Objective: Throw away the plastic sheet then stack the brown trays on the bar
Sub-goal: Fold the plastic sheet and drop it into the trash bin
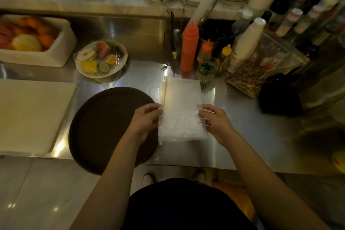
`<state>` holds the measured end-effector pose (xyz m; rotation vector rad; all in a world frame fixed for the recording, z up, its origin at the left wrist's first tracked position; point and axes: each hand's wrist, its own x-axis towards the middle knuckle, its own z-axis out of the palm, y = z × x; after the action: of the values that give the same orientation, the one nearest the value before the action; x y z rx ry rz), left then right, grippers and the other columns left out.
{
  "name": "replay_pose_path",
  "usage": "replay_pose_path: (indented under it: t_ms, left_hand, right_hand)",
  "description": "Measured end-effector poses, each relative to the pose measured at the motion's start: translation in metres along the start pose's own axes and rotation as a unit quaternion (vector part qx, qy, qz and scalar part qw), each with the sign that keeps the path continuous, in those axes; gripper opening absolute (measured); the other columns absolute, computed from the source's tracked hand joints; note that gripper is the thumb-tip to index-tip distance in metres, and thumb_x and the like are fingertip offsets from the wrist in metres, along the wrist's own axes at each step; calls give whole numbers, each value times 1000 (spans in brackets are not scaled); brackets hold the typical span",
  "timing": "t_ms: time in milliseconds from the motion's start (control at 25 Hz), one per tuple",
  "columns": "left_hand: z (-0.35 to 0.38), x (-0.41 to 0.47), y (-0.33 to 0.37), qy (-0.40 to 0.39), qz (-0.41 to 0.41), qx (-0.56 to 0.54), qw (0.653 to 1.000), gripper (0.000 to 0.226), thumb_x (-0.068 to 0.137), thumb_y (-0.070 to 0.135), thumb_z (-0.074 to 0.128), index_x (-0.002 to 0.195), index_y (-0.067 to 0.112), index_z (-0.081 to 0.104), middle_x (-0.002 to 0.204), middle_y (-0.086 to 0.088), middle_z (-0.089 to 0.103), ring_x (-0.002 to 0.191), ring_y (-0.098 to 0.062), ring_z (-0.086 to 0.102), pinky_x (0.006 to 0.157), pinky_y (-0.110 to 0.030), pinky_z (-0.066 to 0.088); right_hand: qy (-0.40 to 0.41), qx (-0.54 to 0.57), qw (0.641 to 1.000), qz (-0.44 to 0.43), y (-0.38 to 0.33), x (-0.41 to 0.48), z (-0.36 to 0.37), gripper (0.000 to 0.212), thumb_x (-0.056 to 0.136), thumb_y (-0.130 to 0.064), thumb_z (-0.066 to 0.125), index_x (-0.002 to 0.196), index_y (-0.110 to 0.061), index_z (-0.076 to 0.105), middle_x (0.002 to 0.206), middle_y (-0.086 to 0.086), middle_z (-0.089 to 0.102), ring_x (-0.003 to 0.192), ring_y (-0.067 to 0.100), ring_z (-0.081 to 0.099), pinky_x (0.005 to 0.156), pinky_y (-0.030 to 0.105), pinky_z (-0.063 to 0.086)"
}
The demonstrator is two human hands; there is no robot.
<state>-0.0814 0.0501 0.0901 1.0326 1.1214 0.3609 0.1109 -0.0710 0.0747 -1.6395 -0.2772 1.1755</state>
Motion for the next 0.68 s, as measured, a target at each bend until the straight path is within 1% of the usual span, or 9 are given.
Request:
replay_pose_path:
  t_ms: [80, 160, 240, 280, 400, 520, 680]
  left_hand:
    - [-11, -1, 10, 4, 11, -25, 1000, 24, 92, 12, 60, 115, 12, 66, 115, -7, 66, 104, -22, 66, 76, -32, 57]
    - [-21, 0, 17, 4, 14, -49, 999, 26, 91, 12, 60, 117, 15, 66, 118, -8, 66, 106, -24, 66, 78, -35, 57]
    - [-29, 0, 23, 1, 17, -76, 997, 29, 90, 11, 60, 118, 17, 66, 121, -9, 65, 108, -26, 66, 80, -38, 57]
    - [-31, 0, 25, -2, 21, -85, 996, 30, 90, 10, 60, 119, 18, 66, 122, -9, 64, 108, -27, 65, 81, -39, 57]
    - [-36, 0, 31, -8, 34, -97, 995, 30, 89, 9, 60, 117, 19, 66, 123, -10, 63, 110, -28, 64, 82, -40, 56]
    - [-41, 0, 39, -13, 41, -119, 992, 28, 88, 8, 62, 112, 19, 68, 122, -11, 64, 108, -27, 64, 75, -36, 56]
    - [-43, -5, 50, -18, 54, -123, 991, 21, 88, 8, 62, 106, 18, 68, 112, -7, 67, 100, -21, 66, 70, -31, 54]
  right_hand:
    - [-24, 15, 999, -15, -13, -3, 9, 26, 92, -13, 59, 117, -17, 64, 106, 9, 66, 86, 25, 66, 65, 30, 56]
    - [-38, 23, 999, -24, -25, -5, 15, 23, 92, -13, 59, 113, -22, 65, 105, 10, 67, 89, 28, 66, 71, 35, 58]
    - [-48, 27, 998, -33, -34, -8, 21, 22, 92, -12, 59, 107, -25, 66, 99, 8, 70, 88, 30, 66, 78, 41, 57]
    - [-52, 28, 998, -37, -38, -8, 23, 22, 92, -11, 59, 106, -26, 67, 95, 7, 71, 87, 30, 67, 80, 41, 57]
    - [-61, 32, 997, -42, -48, -8, 29, 23, 92, -9, 57, 103, -25, 68, 91, 5, 73, 84, 28, 66, 74, 38, 56]
    - [-76, 44, 995, -43, -56, -8, 32, 24, 92, -7, 55, 103, -23, 69, 98, 9, 71, 82, 27, 67, 71, 35, 57]
    - [-98, 63, 992, -47, -66, -7, 32, 25, 91, -5, 57, 97, -24, 72, 99, 10, 73, 80, 26, 69, 68, 35, 58]
